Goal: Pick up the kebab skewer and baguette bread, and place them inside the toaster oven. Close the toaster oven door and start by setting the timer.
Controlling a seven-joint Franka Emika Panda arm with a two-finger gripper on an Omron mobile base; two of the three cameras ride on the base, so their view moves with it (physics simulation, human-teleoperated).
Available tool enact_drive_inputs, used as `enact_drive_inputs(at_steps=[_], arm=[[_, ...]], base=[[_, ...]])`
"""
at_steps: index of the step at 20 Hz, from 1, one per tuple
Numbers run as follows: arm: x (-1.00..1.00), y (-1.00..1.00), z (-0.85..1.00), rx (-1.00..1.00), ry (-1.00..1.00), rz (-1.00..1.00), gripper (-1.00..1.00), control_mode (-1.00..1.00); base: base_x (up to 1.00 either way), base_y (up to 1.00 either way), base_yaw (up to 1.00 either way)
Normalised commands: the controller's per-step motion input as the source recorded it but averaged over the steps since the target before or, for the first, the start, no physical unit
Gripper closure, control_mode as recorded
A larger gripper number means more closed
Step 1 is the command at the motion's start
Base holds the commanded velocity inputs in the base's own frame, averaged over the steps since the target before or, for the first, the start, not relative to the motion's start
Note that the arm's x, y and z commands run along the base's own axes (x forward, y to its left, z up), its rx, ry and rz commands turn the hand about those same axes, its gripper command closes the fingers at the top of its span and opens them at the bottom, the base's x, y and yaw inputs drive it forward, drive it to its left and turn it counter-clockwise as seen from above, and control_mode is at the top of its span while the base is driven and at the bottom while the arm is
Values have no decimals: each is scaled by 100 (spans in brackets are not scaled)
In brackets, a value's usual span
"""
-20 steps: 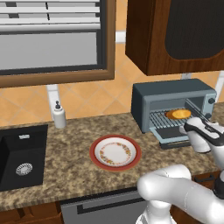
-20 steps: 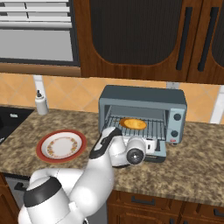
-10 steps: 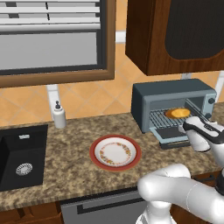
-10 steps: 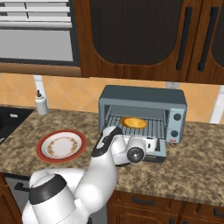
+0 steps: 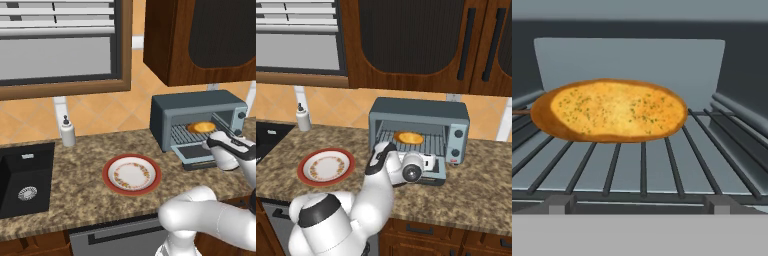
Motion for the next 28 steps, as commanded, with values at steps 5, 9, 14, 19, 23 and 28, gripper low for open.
enact_drive_inputs(at_steps=[5,9,14,19,23,28], arm=[[19,0,0,0,0,0,-100,-100],[20,0,0,0,0,0,-100,-100],[20,0,0,0,0,0,-100,-100],[21,0,0,0,0,0,-100,-100],[23,0,0,0,0,0,-100,-100],[24,0,0,0,0,0,-100,-100]], base=[[0,0,0],[0,0,0],[0,0,0],[0,0,0],[0,0,0],[0,0,0]])
